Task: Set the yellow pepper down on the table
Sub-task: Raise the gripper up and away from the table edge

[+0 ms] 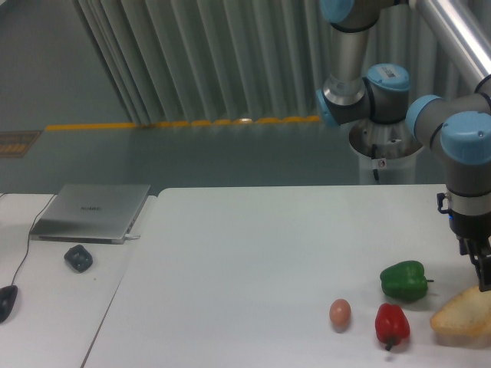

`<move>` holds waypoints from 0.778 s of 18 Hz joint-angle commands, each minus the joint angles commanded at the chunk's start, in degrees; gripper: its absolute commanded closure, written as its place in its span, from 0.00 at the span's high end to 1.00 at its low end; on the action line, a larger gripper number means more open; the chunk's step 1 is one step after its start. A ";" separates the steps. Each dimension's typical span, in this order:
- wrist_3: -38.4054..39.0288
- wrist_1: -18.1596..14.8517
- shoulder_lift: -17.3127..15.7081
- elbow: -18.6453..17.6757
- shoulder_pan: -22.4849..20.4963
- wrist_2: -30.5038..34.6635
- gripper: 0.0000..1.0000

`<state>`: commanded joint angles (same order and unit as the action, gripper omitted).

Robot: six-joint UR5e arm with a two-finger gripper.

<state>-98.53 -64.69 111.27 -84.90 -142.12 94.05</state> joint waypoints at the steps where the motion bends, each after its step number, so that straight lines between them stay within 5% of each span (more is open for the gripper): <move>1: 0.00 0.00 0.00 0.00 -0.09 -0.35 1.00; 14: 0.00 0.35 0.00 -1.85 -1.93 -0.71 1.00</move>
<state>-98.53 -64.34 111.27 -86.75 -144.05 93.34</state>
